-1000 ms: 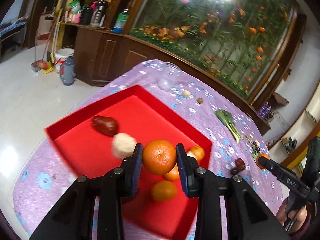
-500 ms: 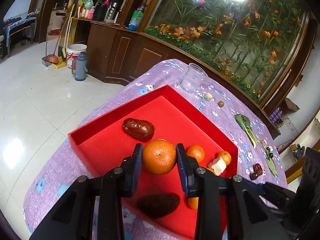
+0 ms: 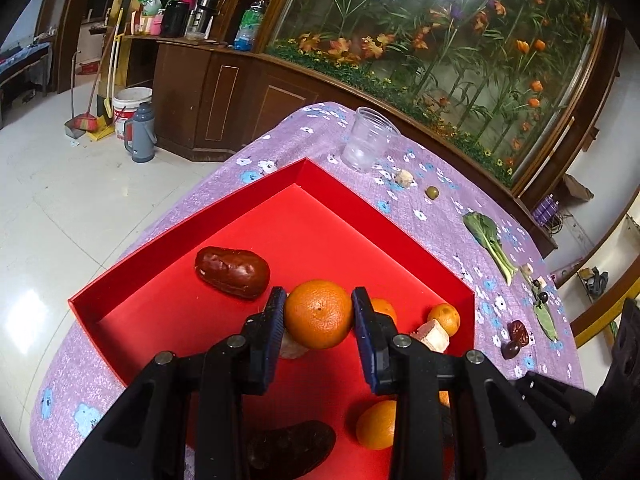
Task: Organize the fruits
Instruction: 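Carry both oranges over the red tray and open both grippers to drop them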
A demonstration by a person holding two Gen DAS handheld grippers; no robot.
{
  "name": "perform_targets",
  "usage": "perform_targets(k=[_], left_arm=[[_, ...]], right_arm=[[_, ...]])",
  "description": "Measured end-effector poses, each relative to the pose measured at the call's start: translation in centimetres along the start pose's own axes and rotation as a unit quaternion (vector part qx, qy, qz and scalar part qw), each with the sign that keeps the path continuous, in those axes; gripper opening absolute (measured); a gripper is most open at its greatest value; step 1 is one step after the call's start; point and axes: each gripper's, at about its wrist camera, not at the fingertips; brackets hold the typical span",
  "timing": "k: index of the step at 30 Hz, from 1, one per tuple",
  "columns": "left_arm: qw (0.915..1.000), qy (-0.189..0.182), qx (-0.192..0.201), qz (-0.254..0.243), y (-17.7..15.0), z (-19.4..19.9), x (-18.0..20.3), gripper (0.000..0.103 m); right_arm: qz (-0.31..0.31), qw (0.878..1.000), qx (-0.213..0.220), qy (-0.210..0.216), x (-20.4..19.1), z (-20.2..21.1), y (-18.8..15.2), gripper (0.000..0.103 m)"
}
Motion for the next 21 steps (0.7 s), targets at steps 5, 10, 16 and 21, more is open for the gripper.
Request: perform_targets(k=[5,10,16,21], left_arm=[[1.0000,-0.008,-0.001,0.005,-0.2,0.2,-0.1,0.032],[0.9998,-0.016,-0.007,-0.008,-0.9,0.3,0.8,0.032],[0.9999,-0.014,-0.003,-0.006,-0.8,0.1,0.9,0.033],[0.9993,-0.026,0.003,0.028,-0.7,0.6,-0.1,0.049]], right_arm=[[0.001,1.000,0.008,-0.016,1.0,-0.9,2.8,0.040],[-0.010,1.000,-0.005,-0.019,2.9,-4.3,6.1,0.040],[-0.008,1.000,-0.018,-0.012,3.3,-7.3,7.2,0.041],[-0.015,1.000,-0.005,0.002,3.2,-7.2,7.2,0.055]])
Point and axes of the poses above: each gripper's, at about its wrist camera, not at the fingertips, and z roughly against the way its jaws point, x to its right, y to its top, and after that the axes turned 3 degrees about -z, right-handed
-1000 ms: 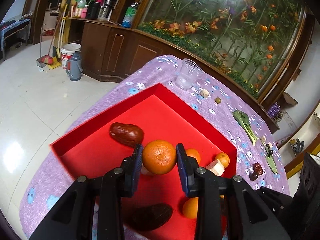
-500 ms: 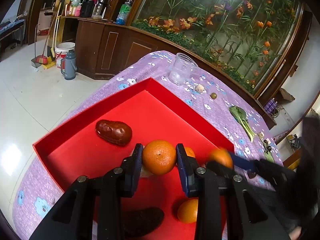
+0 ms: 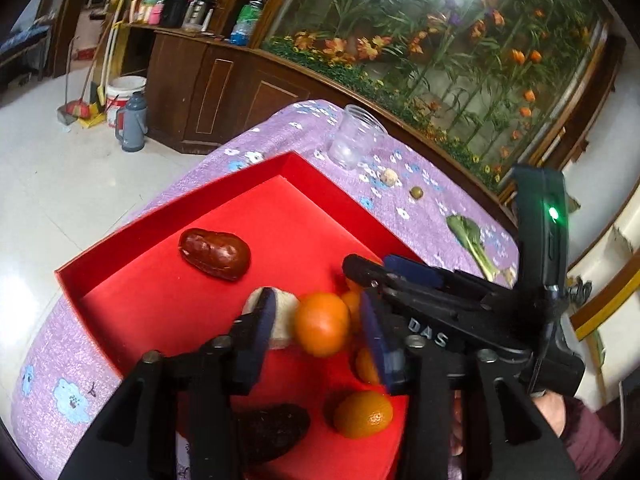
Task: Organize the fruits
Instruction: 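Carry both oranges over the red tray and open both grippers to drop them, then move both open grippers back to the remaining fruits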
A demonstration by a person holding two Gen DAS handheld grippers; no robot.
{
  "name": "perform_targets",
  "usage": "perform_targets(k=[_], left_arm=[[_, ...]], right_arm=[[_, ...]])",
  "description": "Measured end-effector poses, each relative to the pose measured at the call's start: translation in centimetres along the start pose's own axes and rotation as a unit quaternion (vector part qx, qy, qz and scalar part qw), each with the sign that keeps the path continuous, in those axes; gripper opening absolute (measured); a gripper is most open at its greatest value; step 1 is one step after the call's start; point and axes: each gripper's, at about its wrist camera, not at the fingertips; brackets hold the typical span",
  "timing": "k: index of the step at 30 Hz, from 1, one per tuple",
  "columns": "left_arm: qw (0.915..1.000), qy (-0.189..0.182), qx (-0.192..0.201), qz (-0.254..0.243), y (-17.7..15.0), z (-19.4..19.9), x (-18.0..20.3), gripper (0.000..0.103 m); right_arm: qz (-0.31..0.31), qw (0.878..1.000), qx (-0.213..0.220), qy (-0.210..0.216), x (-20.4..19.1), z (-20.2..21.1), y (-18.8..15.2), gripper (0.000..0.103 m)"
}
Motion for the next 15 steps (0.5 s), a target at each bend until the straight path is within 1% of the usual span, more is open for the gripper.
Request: perform_targets(k=[1,4,8,11,15], left_arm=[[1.0000,0.005,0.006,0.005,0.1,0.3,-0.2,0.051],[0.9994,0.006,0.022,0.025,0.5,1.5,-0.9,0.053],[0.9982,0.018,0.041,0.039,0.7,3.2,-1.4,0.062],[0.9978,0.024,0.045,0.042,0.6,4.0,-1.4,0.062],[0.9977,0.027,0.045,0.042,0.3,4.5,-1.1,0.063]], right_arm=[[-0.001,1.000,0.007,0.001,0.0,0.3,0.0,0.060],[-0.006,1.000,0.022,0.006,0.0,1.3,0.2,0.061],[-0.022,0.999,0.041,0.011,0.4,3.5,0.1,0.061],[-0.044,0.998,0.051,0.018,1.2,5.5,-0.4,0.061],[-0.071,0.995,0.066,0.018,2.8,8.6,-2.2,0.063]])
Point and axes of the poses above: each gripper's, at about its wrist camera, not at the fingertips, and z roughly against the way its jaws point, x to its right, y to its top, and after that the axes turned 3 degrees about -z, right-handed
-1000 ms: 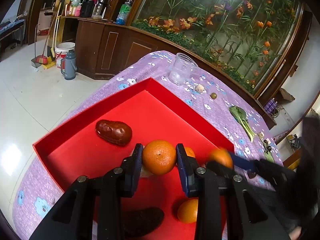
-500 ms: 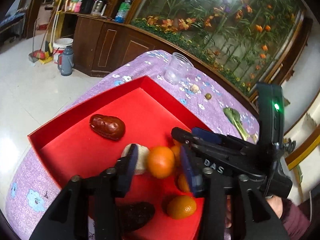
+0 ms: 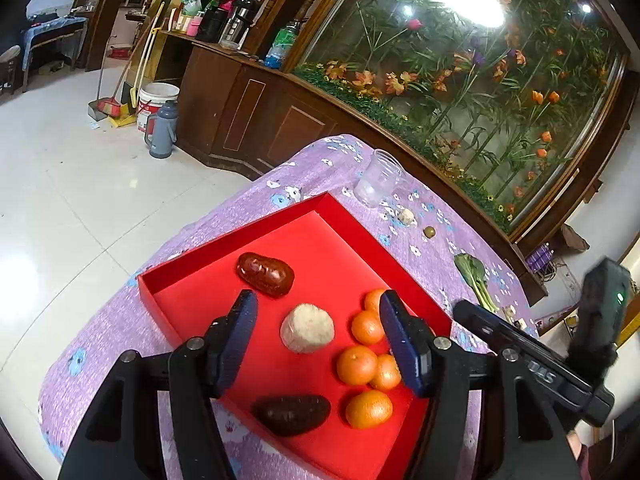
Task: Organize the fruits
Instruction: 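Move both open grippers back to the remaining fruits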
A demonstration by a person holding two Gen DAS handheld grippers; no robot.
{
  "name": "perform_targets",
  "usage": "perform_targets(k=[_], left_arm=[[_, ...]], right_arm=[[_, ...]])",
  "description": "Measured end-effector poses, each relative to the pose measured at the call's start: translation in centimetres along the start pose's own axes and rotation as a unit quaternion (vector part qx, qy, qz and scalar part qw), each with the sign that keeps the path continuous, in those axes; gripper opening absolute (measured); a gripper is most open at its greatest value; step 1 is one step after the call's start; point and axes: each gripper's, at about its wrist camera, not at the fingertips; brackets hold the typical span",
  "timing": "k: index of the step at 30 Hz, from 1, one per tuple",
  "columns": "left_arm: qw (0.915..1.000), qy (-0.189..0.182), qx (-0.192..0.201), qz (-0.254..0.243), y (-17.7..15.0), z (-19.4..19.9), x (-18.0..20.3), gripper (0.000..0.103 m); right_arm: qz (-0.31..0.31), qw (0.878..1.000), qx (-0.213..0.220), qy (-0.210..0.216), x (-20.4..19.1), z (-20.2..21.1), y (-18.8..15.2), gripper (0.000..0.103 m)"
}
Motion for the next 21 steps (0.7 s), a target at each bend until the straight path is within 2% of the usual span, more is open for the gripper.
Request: perform_targets(k=[4,11,15,21], left_arm=[[1.0000,0.001,-0.004,-0.006,-0.5,0.6,0.8,0.063],[0.9979,-0.004,-0.023,-0.060,-2.3,1.0,5.0,0.068],[0.9925,-0.004,-0.047,-0.113,-4.1,0.4,8.4,0.068],[0.9822,0.024,-0.060,-0.176,-6.2,0.0,12.0,0.068]], right_arm=[[-0.034,0.999,0.014,-0.007,2.1,2.9,-1.5,0.066],[-0.073,0.997,0.019,-0.015,4.6,6.1,-4.6,0.068],[-0.077,0.997,0.023,-0.018,5.1,7.2,-6.0,0.068],[-0.078,0.996,0.027,-0.037,6.1,8.6,-7.9,0.068]])
Point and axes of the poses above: each gripper's, at about its wrist camera, not at the fingertips, and z roughly against the way its jaws point, x to its right, y to its top, and after that the axes turned 3 degrees about -z, right-handed
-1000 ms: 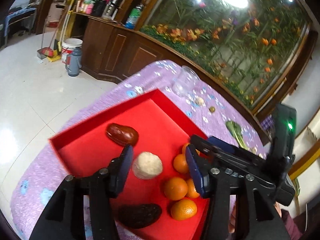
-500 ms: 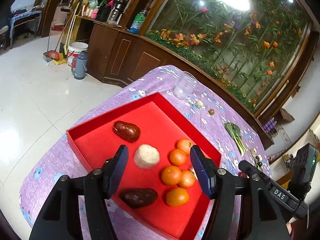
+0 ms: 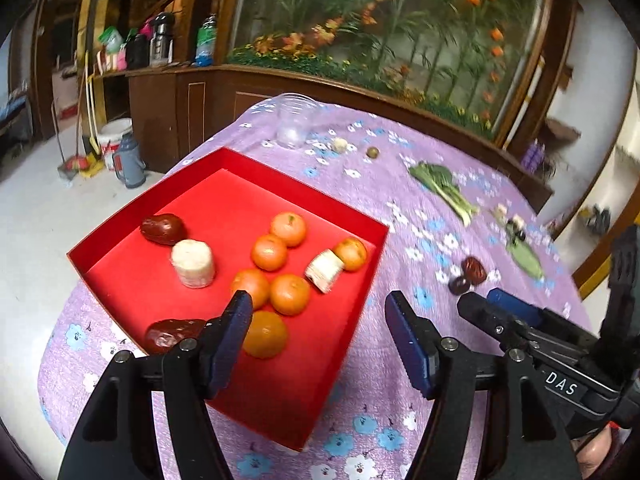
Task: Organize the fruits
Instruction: 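Move both open grippers back to the remaining fruits, then grasp the dark round fruit with the left gripper while the right gripper grasps the red date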
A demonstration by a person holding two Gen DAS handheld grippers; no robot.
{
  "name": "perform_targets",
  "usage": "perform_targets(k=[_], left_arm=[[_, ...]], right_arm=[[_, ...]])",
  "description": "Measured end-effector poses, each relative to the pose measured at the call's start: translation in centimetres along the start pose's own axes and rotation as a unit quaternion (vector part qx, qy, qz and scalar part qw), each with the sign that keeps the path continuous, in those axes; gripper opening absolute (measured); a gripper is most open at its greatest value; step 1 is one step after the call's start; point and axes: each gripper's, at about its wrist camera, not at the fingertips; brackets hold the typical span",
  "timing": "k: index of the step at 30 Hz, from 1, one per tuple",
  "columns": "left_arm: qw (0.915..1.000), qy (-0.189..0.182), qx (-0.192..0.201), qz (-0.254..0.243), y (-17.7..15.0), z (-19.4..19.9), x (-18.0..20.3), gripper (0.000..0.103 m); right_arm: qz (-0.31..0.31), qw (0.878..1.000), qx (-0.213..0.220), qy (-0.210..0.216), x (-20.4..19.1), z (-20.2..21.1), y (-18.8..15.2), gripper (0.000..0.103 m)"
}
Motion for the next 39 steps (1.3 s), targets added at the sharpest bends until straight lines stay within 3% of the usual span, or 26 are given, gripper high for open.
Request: perform_targets(k=[8,12,15,39], left_arm=[[0.9963,0.041,-0.001,-0.075,-0.5,-0.2,4.4,0.073],[0.9896,0.074,0.001,-0.124,-1.0,-0.6,6.7,0.073],[0.9867,0.077,-0.006,-0.143,-1.2,-1.1,7.8,0.073],[0.9805,0.064,-0.060,-0.176,-2.0,-4.8,10.7,0.073]], right_arm=[[-0.028,1.000,-0.004,-0.009,2.8,0.8,-1.5,0.069],[-0.042,0.999,-0.004,-0.012,4.1,1.0,-1.9,0.069],[-0.051,0.999,-0.005,-0.014,5.0,1.1,-2.1,0.069],[-0.080,0.996,-0.002,-0.038,9.6,2.0,-1.6,0.070]])
Point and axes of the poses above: each gripper's, at about its wrist camera, not at the fingertips, and z roughly against the way its jaws point, x to its right, y to its top, and after that the axes turned 3 degrees about -z, right-handed
